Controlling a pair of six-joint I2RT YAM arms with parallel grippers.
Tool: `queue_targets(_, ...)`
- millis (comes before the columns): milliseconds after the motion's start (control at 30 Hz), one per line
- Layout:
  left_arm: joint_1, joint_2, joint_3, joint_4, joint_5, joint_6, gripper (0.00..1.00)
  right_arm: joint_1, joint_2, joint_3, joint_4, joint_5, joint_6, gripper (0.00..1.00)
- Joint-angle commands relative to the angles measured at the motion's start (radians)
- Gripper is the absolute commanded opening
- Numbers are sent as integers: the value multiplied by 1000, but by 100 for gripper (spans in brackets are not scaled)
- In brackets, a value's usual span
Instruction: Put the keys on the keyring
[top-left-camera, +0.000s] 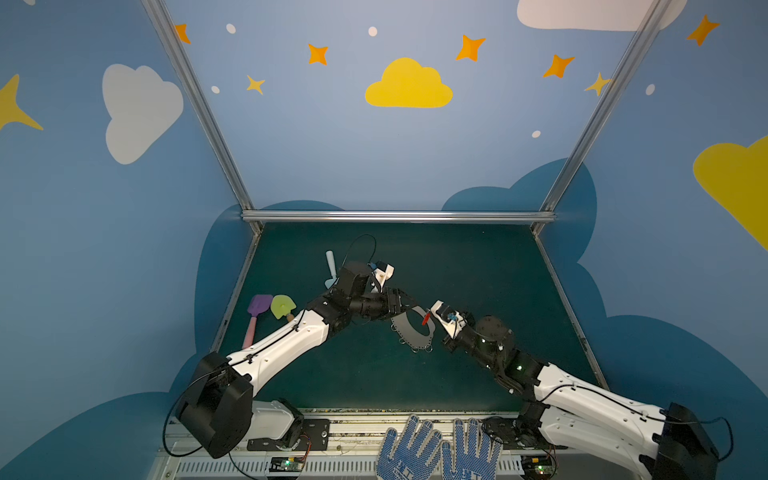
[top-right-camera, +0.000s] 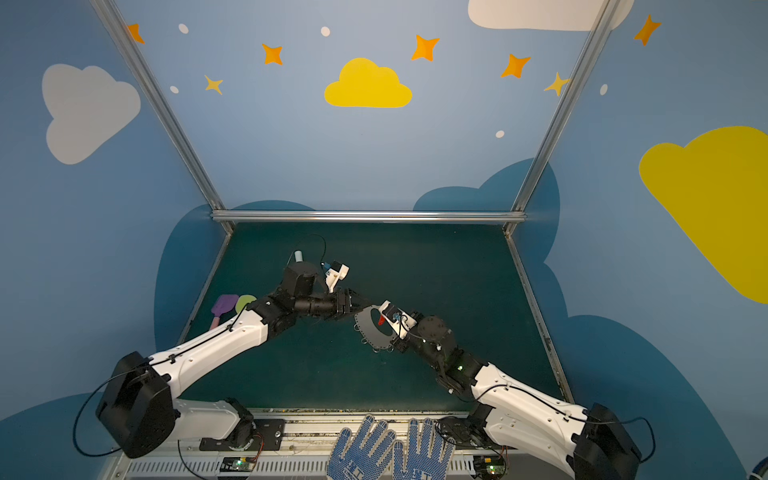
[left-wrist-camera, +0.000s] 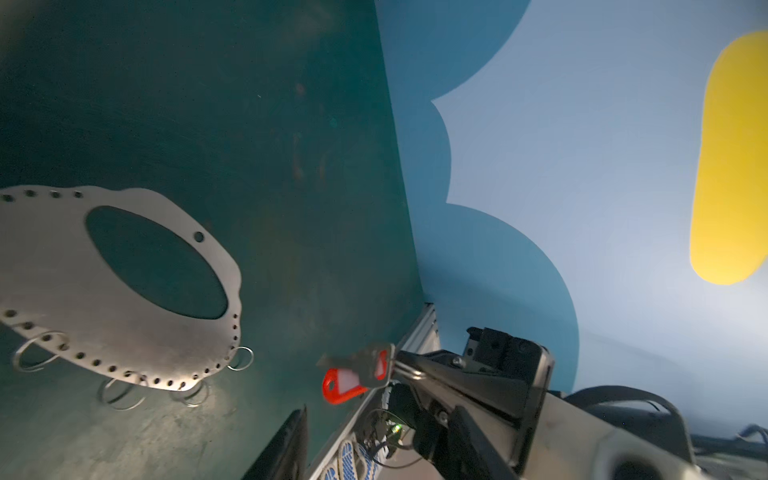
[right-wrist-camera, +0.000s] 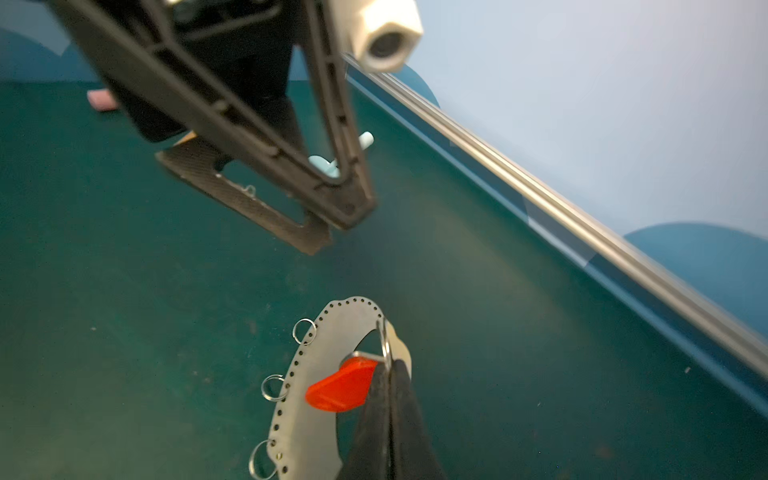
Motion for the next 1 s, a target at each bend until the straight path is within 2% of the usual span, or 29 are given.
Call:
queue_targets(0, 1, 6, 19, -142, -127, 61, 56, -46, -42, 28, -158, -47, 249, 0)
queue_targets(100, 1, 24, -1, -164, -173, 59, 54, -96, -69, 10, -210, -148, 401, 0)
queue_targets(233, 1, 45, -21, -162, -225, 42, 54, -118, -104, -46, -191, -253, 502, 0)
queue_targets(367, 1, 77, -24, -187, -280, 23, 54, -150, -131, -71, -184, -303, 588, 0)
queue_targets(700, 1, 259, 47, -312, -326, -32, 48, -190, -143, -125, -193, -355, 633, 0)
queue_targets(800, -7, 315, 82, -331, -320, -27, 47, -191, -148, -143, -165, -351, 643, 0)
queue_targets(967, -11, 376, 144, -363, -397, 38, 48, -192, -135, -149, -146, -368, 638, 0)
